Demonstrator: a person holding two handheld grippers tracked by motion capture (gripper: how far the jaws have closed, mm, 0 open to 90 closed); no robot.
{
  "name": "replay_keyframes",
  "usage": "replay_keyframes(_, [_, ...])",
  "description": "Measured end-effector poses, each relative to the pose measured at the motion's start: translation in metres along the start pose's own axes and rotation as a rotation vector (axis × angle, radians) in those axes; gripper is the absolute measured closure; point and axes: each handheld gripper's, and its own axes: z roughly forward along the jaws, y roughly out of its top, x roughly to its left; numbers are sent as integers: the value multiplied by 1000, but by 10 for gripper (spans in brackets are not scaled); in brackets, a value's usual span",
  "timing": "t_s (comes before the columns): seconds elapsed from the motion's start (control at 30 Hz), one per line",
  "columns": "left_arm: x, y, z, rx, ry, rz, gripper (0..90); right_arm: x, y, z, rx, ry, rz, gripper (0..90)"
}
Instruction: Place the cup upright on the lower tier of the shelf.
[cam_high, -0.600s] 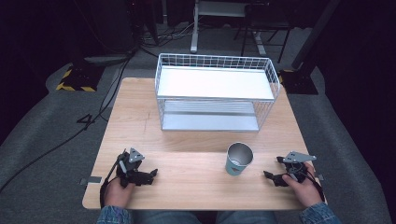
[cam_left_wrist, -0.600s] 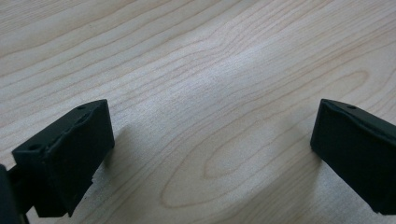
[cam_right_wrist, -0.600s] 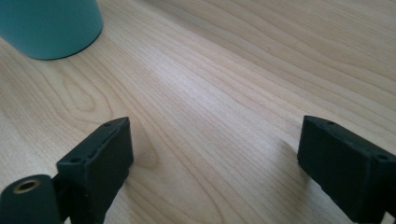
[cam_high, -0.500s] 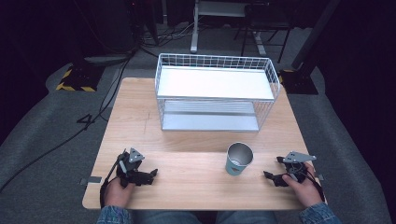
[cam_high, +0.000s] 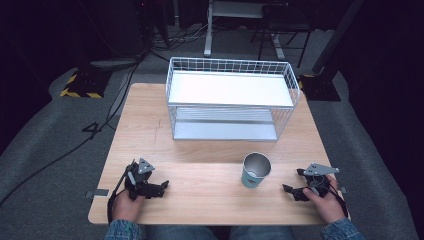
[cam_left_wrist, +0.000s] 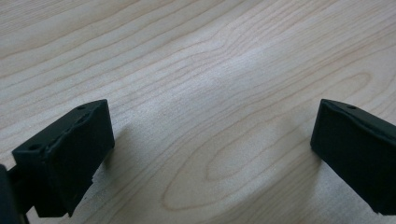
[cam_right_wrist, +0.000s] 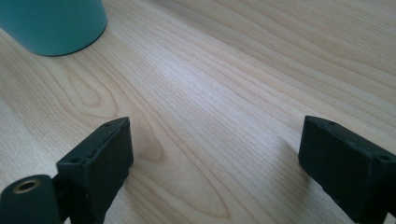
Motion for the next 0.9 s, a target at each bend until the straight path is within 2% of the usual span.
replay_keyframes(0.3, [0, 0, 0, -1, 4, -4, 0, -1, 0, 0, -4, 1, 5, 102])
replay_keyframes(0.4, [0, 0, 0, -1, 3, -4, 0, -1, 0, 0, -4, -5, 11, 131])
replay_keyframes(0.43, [0, 0, 0, -1, 3, -4, 0, -1, 1, -3, -2, -16, 17, 178])
replay_keyframes(0.6, [0, 0, 0, -1, 3, -4, 0, 1, 5, -12, -21, -22, 30, 160])
replay_keyframes(0.9, [0, 0, 0, -2, 4, -5, 0, 11, 13, -23, -41, 8, 30, 160])
